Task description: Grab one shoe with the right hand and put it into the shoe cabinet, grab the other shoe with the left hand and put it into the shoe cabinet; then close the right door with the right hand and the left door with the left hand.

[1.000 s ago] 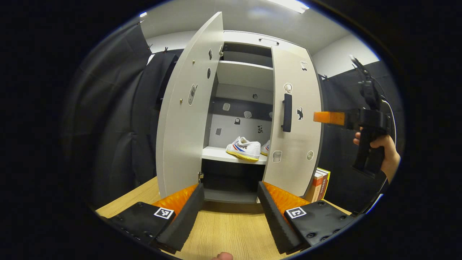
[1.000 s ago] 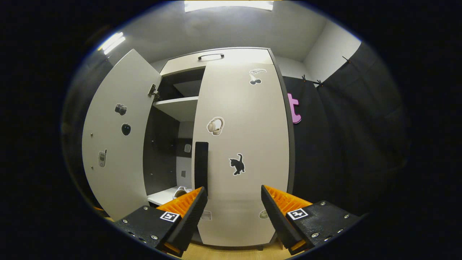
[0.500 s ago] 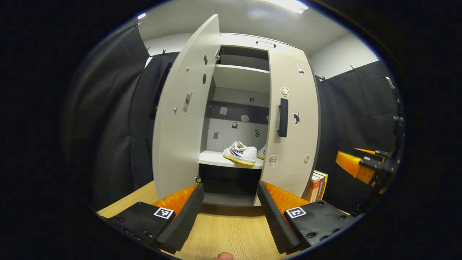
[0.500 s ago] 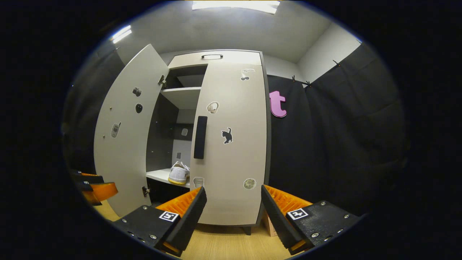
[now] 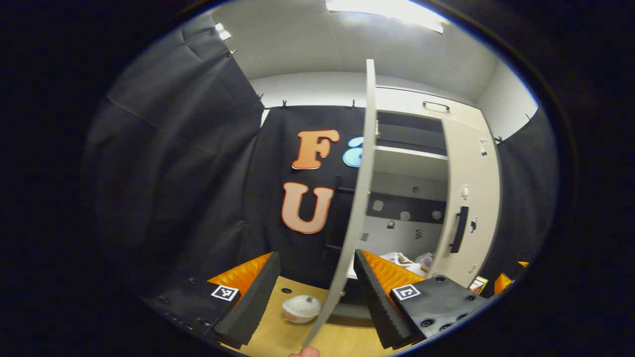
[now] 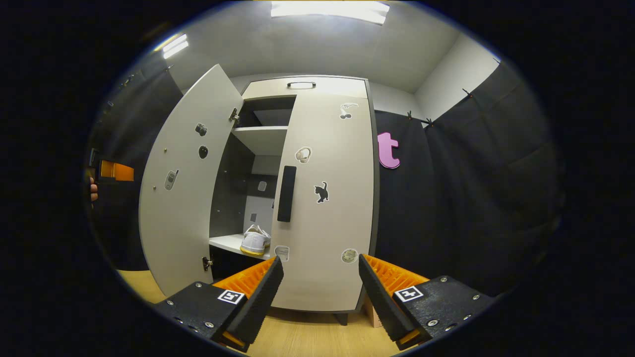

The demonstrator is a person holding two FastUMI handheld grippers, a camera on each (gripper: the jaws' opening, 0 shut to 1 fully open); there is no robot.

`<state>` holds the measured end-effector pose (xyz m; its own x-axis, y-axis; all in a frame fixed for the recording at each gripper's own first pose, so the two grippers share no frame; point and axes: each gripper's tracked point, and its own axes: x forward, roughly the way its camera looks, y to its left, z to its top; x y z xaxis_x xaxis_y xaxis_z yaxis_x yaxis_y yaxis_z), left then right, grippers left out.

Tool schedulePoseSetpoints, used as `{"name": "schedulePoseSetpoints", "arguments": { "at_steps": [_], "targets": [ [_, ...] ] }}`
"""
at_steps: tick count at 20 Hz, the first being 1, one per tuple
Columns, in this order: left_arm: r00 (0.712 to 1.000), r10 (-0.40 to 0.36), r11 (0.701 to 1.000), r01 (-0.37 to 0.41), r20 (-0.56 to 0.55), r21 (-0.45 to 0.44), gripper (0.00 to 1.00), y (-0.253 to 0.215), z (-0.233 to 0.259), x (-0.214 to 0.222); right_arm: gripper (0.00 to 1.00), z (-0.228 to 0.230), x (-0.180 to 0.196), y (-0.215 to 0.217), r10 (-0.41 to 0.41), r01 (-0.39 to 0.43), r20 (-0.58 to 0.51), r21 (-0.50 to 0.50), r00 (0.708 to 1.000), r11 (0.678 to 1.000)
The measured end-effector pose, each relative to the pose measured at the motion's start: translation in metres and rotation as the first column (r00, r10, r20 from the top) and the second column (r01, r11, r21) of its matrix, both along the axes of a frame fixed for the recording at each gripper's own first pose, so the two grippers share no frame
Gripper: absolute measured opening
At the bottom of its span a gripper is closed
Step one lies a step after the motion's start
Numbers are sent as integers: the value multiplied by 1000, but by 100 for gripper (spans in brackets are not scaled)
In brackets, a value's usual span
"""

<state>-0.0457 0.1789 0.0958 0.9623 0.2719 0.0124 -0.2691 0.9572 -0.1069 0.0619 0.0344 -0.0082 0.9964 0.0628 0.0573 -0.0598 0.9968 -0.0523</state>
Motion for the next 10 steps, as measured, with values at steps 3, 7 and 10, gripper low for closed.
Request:
{"name": "schedulePoseSetpoints", "arguments": {
  "at_steps": [3, 7, 10],
  "targets": [
    [997, 71, 997, -71, 14, 17, 94, 40, 9, 17, 94, 1, 3, -4, -8, 8, 1, 25, 1000, 1000],
    [997, 74, 997, -74, 4, 0, 99, 61, 0, 49, 94, -2, 3, -17, -37, 38, -19, 26, 999, 999],
    [999, 40, 999, -41, -23, -17, 99, 60, -14, 65, 94, -3, 2, -28, -63, 64, -28, 28, 998, 998]
  ]
}}
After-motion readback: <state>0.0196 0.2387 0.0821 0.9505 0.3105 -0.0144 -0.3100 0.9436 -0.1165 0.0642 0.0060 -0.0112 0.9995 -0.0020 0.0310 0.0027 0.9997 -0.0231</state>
